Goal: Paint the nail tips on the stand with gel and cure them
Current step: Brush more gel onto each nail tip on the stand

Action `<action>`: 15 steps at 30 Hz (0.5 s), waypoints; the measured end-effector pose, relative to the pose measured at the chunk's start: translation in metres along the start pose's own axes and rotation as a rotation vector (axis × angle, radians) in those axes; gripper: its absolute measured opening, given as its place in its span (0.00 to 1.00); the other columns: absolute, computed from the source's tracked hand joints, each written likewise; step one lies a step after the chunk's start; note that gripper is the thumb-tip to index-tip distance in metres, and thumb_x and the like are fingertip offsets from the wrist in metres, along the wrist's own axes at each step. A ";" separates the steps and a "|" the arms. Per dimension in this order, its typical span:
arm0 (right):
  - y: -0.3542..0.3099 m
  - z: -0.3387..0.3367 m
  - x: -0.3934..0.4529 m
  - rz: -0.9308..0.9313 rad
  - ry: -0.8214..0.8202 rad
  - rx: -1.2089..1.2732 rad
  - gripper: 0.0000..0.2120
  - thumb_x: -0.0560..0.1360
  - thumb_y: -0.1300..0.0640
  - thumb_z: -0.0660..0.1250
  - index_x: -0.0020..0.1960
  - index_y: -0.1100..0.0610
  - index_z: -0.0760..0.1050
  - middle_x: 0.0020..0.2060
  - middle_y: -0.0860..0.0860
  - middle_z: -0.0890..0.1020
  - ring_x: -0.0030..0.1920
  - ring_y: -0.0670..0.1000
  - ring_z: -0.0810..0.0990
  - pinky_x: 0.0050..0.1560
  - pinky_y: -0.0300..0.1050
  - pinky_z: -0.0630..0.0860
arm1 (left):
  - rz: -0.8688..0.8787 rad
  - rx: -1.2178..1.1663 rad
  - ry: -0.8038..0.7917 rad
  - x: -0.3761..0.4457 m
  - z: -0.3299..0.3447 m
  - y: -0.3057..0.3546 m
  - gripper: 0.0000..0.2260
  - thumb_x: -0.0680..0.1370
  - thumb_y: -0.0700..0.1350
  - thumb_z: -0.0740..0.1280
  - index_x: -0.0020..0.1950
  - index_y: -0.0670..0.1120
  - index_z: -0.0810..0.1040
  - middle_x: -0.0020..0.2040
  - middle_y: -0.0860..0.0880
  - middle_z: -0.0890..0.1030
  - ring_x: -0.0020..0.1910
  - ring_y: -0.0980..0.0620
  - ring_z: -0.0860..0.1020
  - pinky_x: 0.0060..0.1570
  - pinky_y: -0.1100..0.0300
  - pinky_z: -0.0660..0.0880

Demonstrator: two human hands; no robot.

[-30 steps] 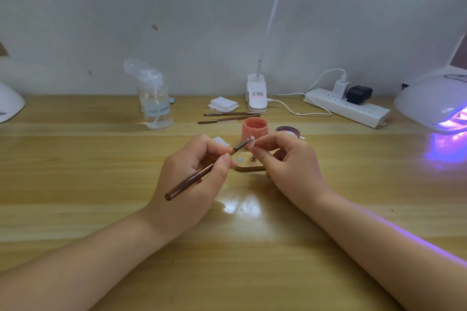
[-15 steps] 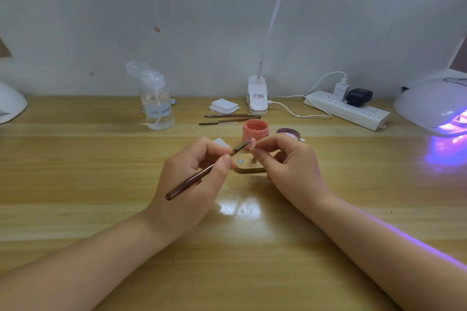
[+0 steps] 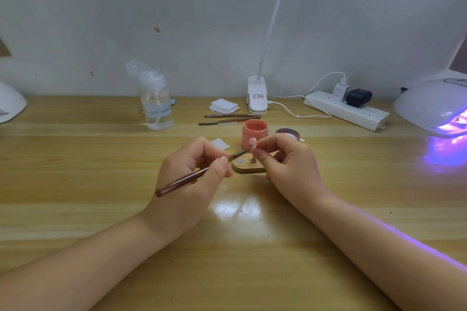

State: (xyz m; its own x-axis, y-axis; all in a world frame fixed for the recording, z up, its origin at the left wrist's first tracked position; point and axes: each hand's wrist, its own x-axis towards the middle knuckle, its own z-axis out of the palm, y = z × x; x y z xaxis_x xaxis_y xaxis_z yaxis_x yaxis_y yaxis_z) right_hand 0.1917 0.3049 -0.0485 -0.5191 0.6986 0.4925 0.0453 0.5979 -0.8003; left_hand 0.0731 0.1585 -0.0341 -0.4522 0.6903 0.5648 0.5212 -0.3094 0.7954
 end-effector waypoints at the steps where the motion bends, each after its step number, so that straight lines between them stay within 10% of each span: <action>1: 0.001 0.000 0.000 0.004 0.003 -0.006 0.04 0.74 0.55 0.72 0.41 0.49 0.80 0.35 0.44 0.82 0.32 0.56 0.75 0.36 0.49 0.74 | 0.017 0.004 -0.009 0.000 -0.001 0.001 0.05 0.72 0.50 0.65 0.40 0.49 0.77 0.36 0.50 0.83 0.37 0.50 0.81 0.41 0.47 0.78; 15: 0.000 0.000 -0.003 -0.045 -0.005 -0.138 0.02 0.74 0.58 0.71 0.43 0.52 0.81 0.36 0.42 0.82 0.29 0.43 0.72 0.33 0.31 0.66 | -0.002 0.046 -0.010 0.002 0.000 0.002 0.02 0.72 0.42 0.67 0.40 0.47 0.79 0.38 0.46 0.83 0.36 0.49 0.79 0.38 0.61 0.74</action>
State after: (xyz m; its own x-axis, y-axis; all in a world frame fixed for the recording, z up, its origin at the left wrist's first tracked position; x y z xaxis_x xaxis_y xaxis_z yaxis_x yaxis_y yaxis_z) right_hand 0.1933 0.3027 -0.0496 -0.5278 0.6679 0.5247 0.1385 0.6772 -0.7227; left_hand 0.0729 0.1592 -0.0317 -0.4462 0.6973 0.5609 0.5530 -0.2780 0.7854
